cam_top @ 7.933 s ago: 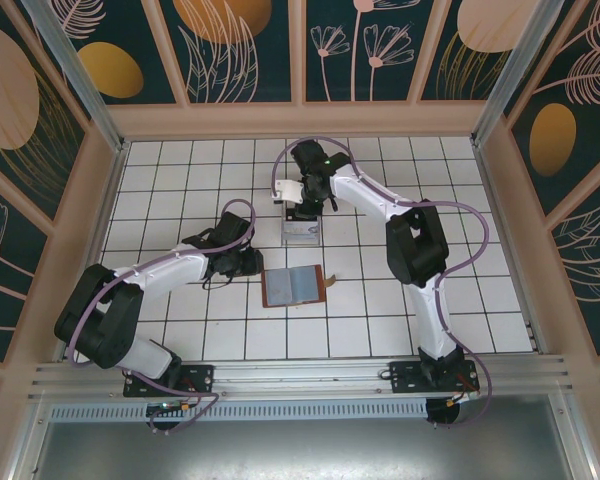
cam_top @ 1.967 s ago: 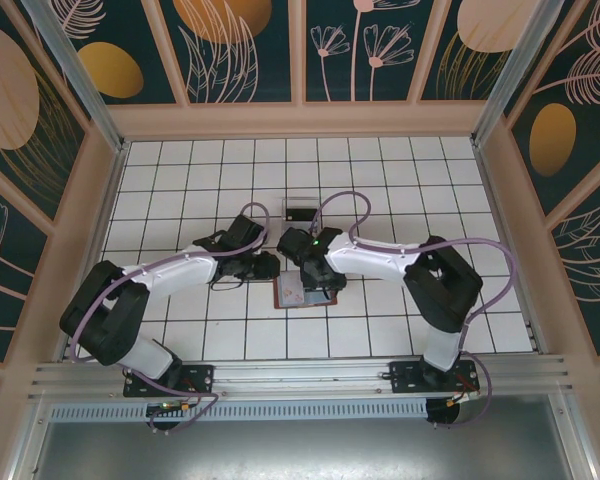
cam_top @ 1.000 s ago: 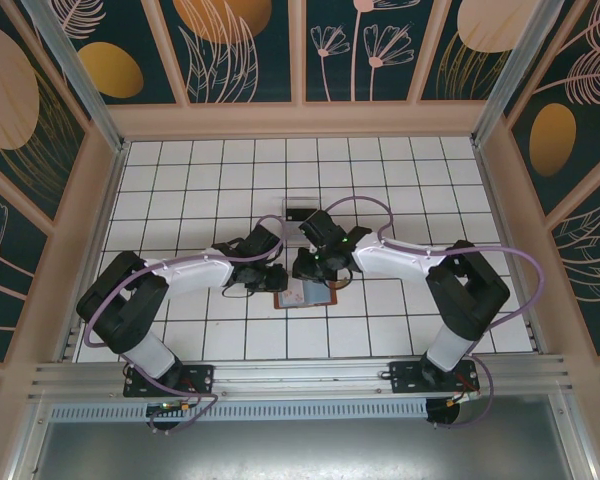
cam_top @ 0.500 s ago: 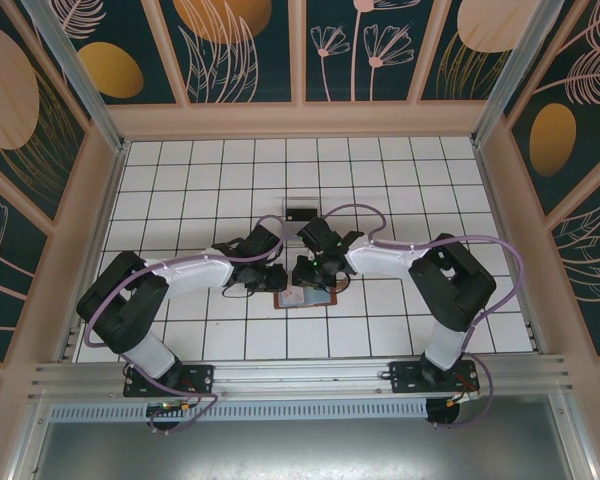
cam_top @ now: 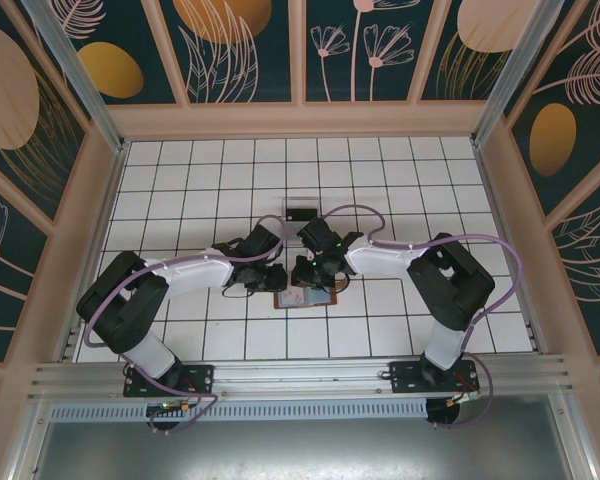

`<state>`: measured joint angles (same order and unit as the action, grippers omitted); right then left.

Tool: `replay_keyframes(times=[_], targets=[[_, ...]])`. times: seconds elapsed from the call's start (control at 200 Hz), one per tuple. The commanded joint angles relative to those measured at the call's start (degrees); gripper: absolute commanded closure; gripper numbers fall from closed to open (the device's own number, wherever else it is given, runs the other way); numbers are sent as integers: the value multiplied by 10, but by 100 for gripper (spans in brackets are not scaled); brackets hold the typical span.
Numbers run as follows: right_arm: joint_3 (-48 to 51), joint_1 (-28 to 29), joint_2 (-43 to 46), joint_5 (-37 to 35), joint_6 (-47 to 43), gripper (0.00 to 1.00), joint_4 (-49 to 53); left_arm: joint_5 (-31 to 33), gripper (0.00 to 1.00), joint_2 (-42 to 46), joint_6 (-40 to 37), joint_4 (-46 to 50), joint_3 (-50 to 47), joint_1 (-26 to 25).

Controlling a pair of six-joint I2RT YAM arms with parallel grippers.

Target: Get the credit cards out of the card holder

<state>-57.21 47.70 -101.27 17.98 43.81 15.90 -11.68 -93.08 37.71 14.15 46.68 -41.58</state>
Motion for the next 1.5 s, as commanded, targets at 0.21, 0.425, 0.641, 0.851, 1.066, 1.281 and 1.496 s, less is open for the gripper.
replay_keyframes(times=[0.21, 0.425, 0.641, 0.851, 1.066, 1.281, 1.496], targets=[[9, 0, -12, 11, -6, 81, -15, 9, 78, -12, 0, 15, -3, -2], [-3, 5, -14, -51, -17, 77, 40, 10, 78, -11, 0, 15, -3, -2], [-11, 11, -20, -65, -25, 77, 57, 12, 76, -9, 0, 18, -2, -2], [-27, 16, -23, -98, -30, 77, 90, 18, 74, -2, 1, 23, 1, -2], [-25, 19, -22, -102, -28, 77, 91, 29, 71, 9, -2, 32, 2, -2], [-36, 21, -15, -122, -25, 76, 113, 24, 71, 4, -5, 29, 0, -2], [-40, 21, 5, -113, -18, 75, 107, 27, 71, -10, -18, 35, 3, -2]])
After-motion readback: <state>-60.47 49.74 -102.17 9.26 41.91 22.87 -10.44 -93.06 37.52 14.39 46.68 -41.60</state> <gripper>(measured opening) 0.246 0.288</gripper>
